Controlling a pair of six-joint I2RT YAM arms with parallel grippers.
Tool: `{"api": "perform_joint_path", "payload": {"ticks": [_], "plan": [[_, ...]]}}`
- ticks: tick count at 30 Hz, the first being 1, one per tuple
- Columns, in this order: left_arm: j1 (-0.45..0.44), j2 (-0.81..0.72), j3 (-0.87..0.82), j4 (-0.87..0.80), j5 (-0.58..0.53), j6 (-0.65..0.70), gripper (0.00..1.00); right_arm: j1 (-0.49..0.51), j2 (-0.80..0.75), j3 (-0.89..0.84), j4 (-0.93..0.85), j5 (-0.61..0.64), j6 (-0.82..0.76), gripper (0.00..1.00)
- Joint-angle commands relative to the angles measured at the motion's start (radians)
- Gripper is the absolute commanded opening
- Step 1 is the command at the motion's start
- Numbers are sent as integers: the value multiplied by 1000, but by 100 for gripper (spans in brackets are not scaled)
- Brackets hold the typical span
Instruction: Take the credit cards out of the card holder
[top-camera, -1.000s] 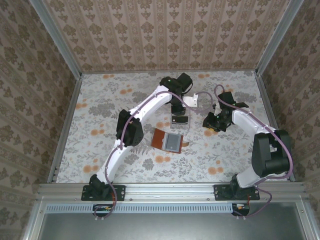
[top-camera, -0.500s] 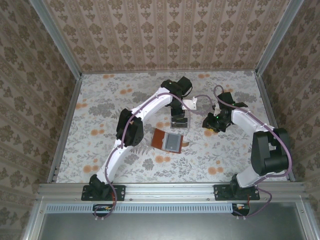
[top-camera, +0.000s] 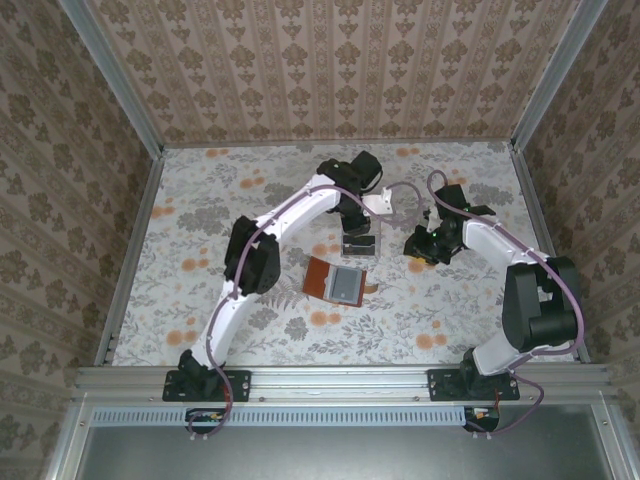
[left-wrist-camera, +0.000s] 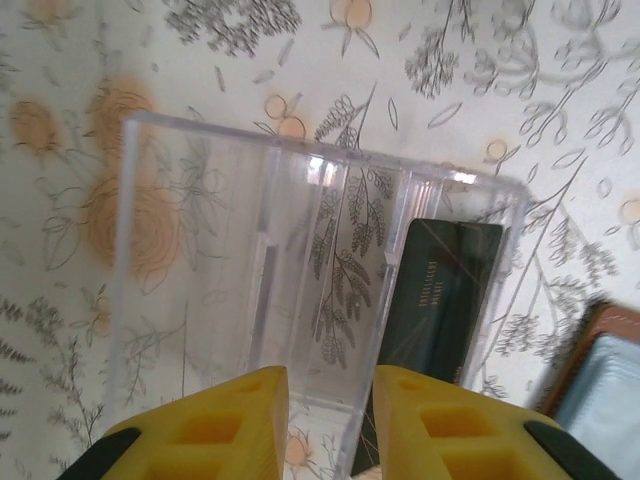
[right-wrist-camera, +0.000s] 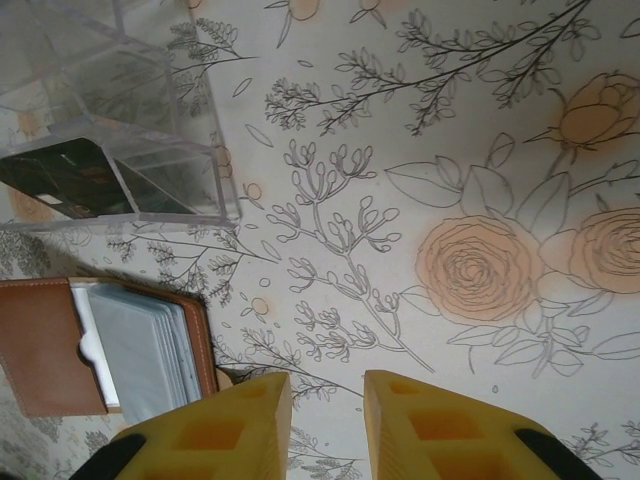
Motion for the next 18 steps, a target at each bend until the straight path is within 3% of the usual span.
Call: {"api": "perform_joint_path", "payload": {"ticks": [1, 12, 18], "plan": [[16, -149, -102, 128, 48, -176, 28, 33, -31, -20, 23, -36, 38, 26], [51, -457, -603, 421, 69, -693, 24, 227, -12, -40, 76, -9, 147, 29], [51, -615, -866, 601, 95, -866, 24, 325, -5, -43, 98, -28, 198, 29]]}}
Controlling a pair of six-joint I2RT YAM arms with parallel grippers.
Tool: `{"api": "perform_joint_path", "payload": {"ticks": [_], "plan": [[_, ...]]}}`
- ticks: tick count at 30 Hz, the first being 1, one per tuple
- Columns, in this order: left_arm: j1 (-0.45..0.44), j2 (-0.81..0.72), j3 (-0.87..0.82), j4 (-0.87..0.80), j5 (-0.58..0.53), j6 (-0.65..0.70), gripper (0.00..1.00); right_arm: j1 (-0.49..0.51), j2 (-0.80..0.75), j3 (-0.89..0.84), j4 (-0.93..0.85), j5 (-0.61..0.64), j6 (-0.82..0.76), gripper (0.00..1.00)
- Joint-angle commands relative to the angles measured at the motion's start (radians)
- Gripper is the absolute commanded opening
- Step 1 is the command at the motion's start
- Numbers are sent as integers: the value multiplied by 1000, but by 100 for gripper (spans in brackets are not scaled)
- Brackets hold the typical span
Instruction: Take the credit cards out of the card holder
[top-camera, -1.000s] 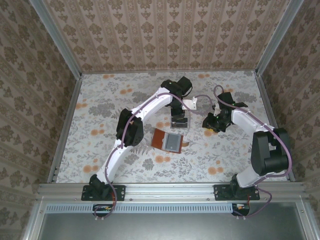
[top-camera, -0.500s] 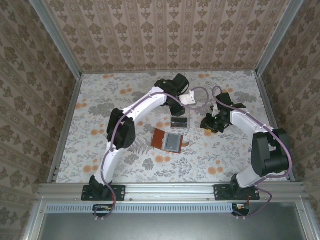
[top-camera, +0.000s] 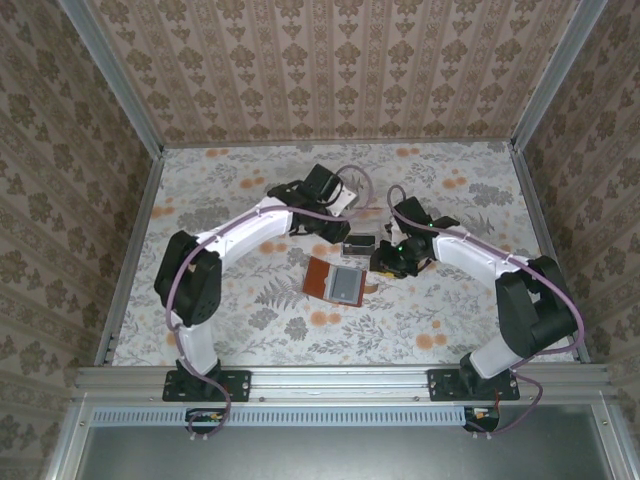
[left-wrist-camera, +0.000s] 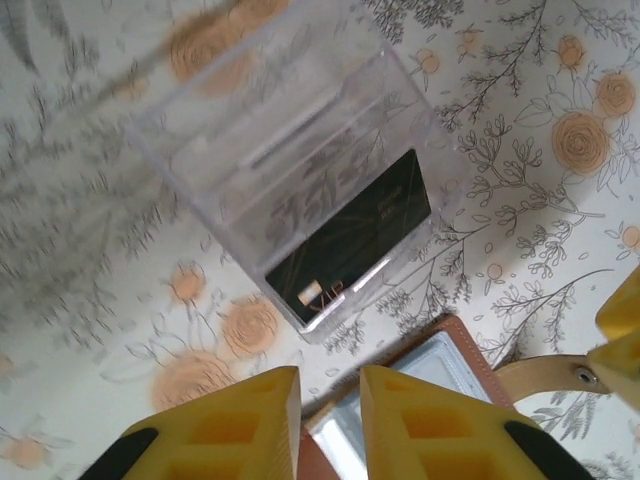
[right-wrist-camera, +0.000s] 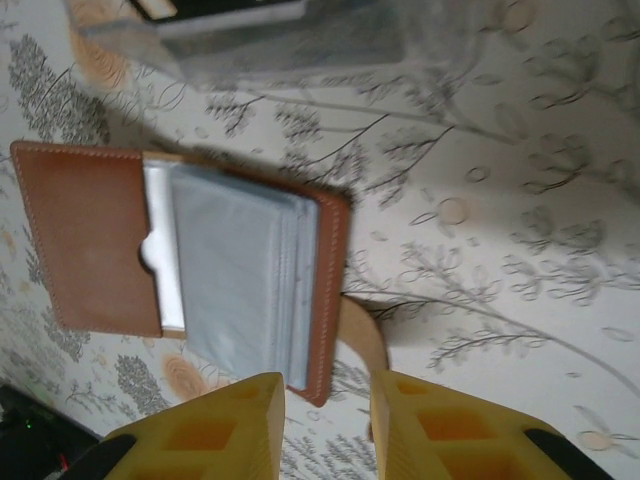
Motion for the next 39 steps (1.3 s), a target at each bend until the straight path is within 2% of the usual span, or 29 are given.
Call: {"api": "perform_joint_path", "payload": {"ticks": [1, 7, 15, 26, 39], "plan": [[0, -97, -97, 122, 5, -191, 24, 43, -2, -12, 14, -14, 53, 30], [0, -190, -274, 200, 2, -325, 25, 108, 42, -20, 50, -19, 73, 30], [-18, -170, -332, 258, 89, -554, 26, 116, 69, -46, 25, 112, 66, 29], [-96, -44, -337, 315, 216, -646, 27, 116, 133, -49, 30, 159, 39, 28], [-108, 34, -344, 327, 280, -670, 24, 114, 148, -52, 32, 164, 35, 27]]}}
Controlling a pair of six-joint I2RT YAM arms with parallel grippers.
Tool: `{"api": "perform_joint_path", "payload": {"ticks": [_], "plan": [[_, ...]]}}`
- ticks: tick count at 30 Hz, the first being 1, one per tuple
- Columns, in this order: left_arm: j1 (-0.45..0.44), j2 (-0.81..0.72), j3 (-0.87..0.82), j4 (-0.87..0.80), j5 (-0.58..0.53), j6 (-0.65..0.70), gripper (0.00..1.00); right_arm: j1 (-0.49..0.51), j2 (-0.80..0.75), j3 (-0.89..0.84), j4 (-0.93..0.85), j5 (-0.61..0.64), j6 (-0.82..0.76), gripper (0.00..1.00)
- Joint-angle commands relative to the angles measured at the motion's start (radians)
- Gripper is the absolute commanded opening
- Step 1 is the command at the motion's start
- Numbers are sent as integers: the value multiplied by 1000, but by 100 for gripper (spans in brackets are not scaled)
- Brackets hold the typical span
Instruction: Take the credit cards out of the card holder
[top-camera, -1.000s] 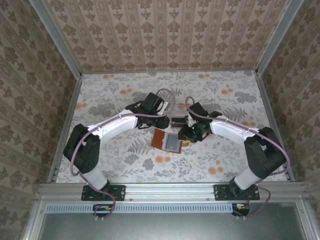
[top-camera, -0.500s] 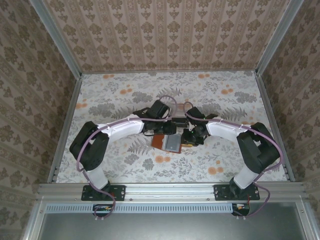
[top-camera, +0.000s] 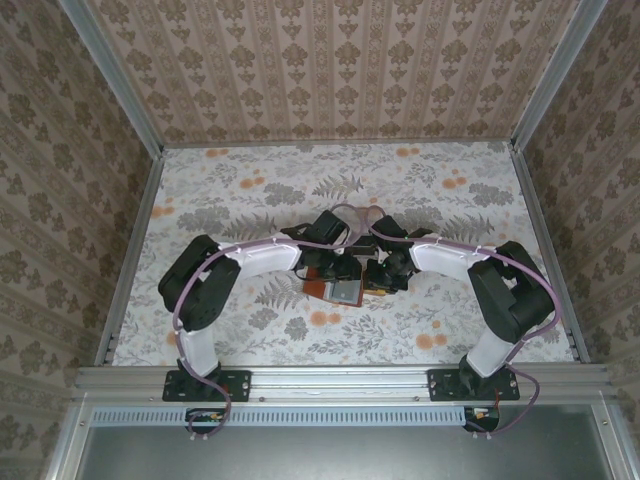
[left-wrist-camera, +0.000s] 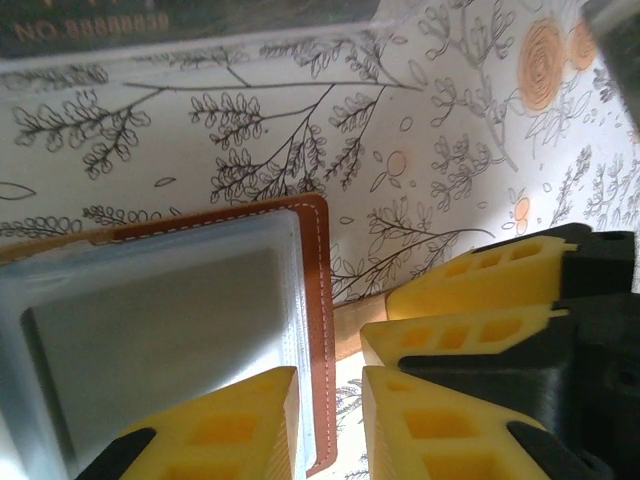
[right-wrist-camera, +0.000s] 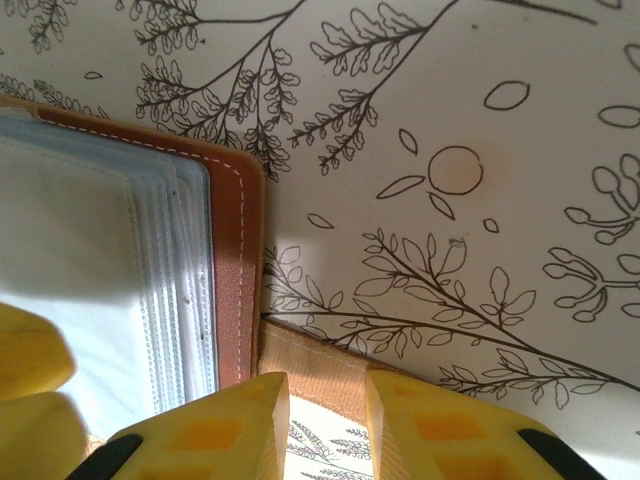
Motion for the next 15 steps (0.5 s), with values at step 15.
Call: {"api": "perform_joint_path", "payload": {"ticks": [15], "plan": [[-7, 28, 28, -184, -69, 52, 31, -2, 20, -10, -19, 24, -17, 27]]}}
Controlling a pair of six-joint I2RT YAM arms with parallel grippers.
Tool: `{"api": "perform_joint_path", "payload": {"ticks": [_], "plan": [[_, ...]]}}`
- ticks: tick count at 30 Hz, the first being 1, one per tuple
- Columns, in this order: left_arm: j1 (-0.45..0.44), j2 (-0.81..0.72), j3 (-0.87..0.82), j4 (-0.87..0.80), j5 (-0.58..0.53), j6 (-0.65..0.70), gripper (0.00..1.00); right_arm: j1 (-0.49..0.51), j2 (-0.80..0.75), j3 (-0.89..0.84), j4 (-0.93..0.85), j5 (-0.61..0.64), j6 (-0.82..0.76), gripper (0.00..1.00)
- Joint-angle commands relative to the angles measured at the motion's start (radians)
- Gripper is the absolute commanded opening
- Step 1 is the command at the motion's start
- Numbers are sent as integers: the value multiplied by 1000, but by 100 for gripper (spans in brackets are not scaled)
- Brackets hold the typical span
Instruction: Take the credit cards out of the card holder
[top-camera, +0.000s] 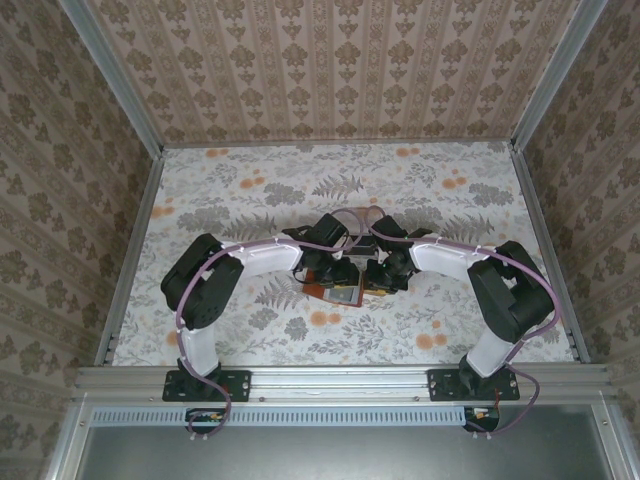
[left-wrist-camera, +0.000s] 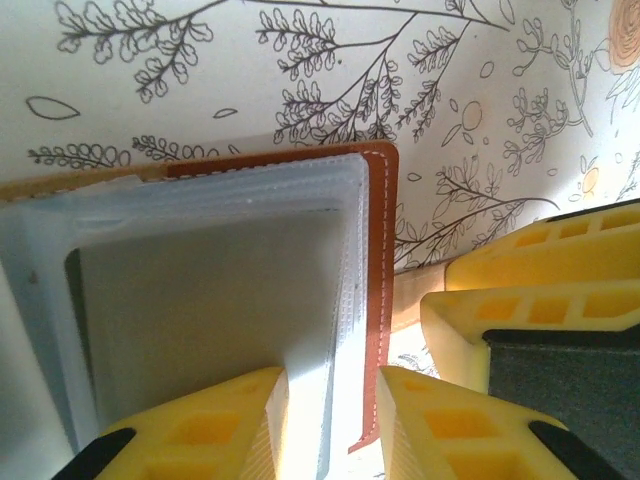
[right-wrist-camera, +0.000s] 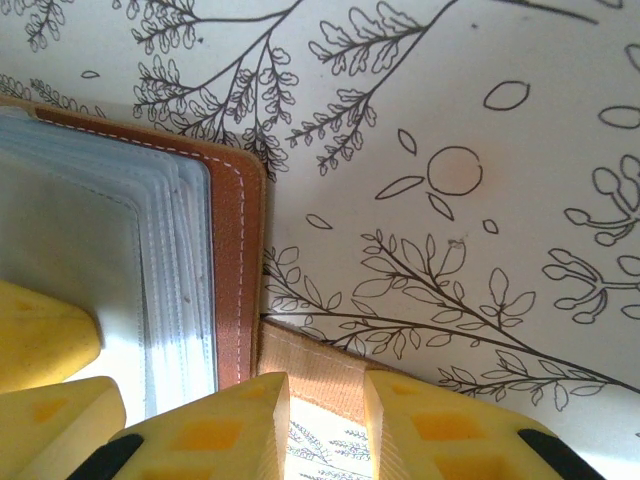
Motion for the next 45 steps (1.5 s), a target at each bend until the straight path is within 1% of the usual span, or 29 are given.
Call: {"api": "perform_joint_path", "payload": {"ticks": [1, 9, 16, 26, 31, 33, 35, 39, 41, 42, 45], "plan": [[-8, 13, 32, -122, -73, 43, 31, -2, 18, -11, -19, 24, -16, 27], [-35, 29, 119, -281, -230, 95, 35, -1, 9, -13, -27, 25, -18, 27], [-66, 42, 197, -385, -342, 137, 40, -1, 11, -7, -26, 25, -24, 27], [-85, 56, 287, -506, -461, 177, 44, -2, 8, -6, -27, 25, -25, 27], [-86, 59, 291, -511, -458, 187, 43, -1, 8, -6, -27, 26, -27, 27], [-87, 56, 288, -508, -457, 187, 42, -2, 7, -4, -27, 26, -28, 27], [-88, 50, 287, -503, -450, 185, 37, -2, 7, -5, -27, 27, -28, 27], [-87, 38, 277, -478, -421, 185, 19, -1, 7, -4, -53, 29, -29, 27], [-86, 31, 274, -473, -416, 181, 13, -2, 7, -3, -56, 30, -29, 27], [-84, 27, 270, -468, -412, 179, 11, 0, 7, -4, -56, 31, -30, 27], [-79, 16, 258, -459, -411, 177, 9, -2, 7, -3, -59, 34, -31, 27]]}}
